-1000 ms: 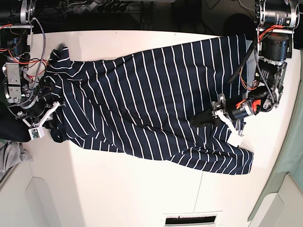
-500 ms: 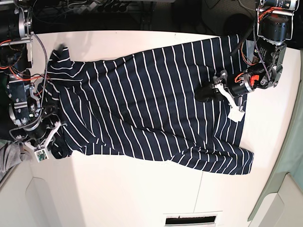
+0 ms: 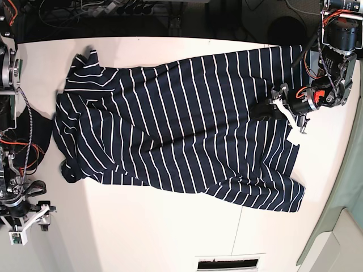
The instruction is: Layout the t-shirt on the table in an organized manner, then fold the t-shirt properly
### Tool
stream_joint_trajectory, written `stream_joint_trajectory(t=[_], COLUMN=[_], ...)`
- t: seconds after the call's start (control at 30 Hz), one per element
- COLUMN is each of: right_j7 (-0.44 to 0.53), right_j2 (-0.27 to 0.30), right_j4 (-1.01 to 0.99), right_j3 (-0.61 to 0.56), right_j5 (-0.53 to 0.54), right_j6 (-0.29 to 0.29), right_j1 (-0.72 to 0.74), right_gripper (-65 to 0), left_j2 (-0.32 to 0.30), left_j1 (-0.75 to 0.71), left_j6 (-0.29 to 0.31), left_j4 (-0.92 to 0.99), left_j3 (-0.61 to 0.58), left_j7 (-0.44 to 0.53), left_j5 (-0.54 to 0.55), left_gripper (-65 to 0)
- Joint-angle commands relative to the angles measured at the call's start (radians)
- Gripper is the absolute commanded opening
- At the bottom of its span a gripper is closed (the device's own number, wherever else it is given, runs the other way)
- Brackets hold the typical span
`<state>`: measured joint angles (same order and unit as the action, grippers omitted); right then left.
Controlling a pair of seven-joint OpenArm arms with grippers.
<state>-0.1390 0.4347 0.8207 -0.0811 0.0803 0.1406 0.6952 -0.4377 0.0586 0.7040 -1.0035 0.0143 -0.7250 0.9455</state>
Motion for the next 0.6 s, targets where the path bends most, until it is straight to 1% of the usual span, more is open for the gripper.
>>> stream_joint_trajectory(t=[0.0, 0.03, 0.1, 0.17, 0.23, 0.3, 0.37, 0.47, 0.57], right_j7=[-0.003, -0.028, -0.037, -0.028, 0.018, 0.068, 0.072, 0.08, 0.142], right_j2=[0.016, 0.016, 0.015, 0.013, 0.01, 0.007, 0.002, -0.012, -0.033], right_j4=[0.015, 0.015, 0.015, 0.015, 0.015, 0.013, 0.004, -0.053, -0.15], right_j3=[0.004, 0.005, 0.005, 0.005, 0.005, 0.005, 0.005, 0.003, 0.003], right_j5=[0.022, 0.039, 0.06, 0.059, 0.058, 0.04, 0.011, 0.006, 0.006], right_j6=[-0.013, -0.023, -0.042, -0.041, -0.037, -0.007, 0.043, 0.061, 0.079], right_j1=[0.011, -0.007, -0.056, -0.109, -0.164, -0.212, -0.234, -0.232, -0.204], right_gripper=[-20.3, -20.3, -20.3, -20.3, -20.3, -20.3, -20.3, -20.3, -20.3], left_j2=[-0.017, -0.017, -0.017, -0.018, -0.02, -0.026, -0.031, -0.034, -0.034], left_j1=[0.011, 0.011, 0.01, 0.011, 0.01, 0.01, 0.011, 0.01, 0.01], left_j6=[-0.006, -0.006, -0.006, -0.006, -0.006, -0.006, -0.006, -0.006, -0.006], left_j4=[-0.01, -0.01, -0.01, -0.01, -0.01, -0.01, -0.01, -0.01, -0.01], left_j3=[0.004, 0.004, 0.004, 0.004, 0.004, 0.004, 0.004, 0.004, 0.004], left_j7=[-0.005, -0.005, -0.005, -0.005, -0.005, -0.005, -0.005, -0.006, -0.033], left_j5=[-0.008, -0.008, -0.008, -0.008, -0.007, -0.006, -0.004, 0.01, 0.031], left_gripper=[-45.6, -45.6, -45.6, -45.6, -45.6, -45.6, -45.6, -45.6, -45.6])
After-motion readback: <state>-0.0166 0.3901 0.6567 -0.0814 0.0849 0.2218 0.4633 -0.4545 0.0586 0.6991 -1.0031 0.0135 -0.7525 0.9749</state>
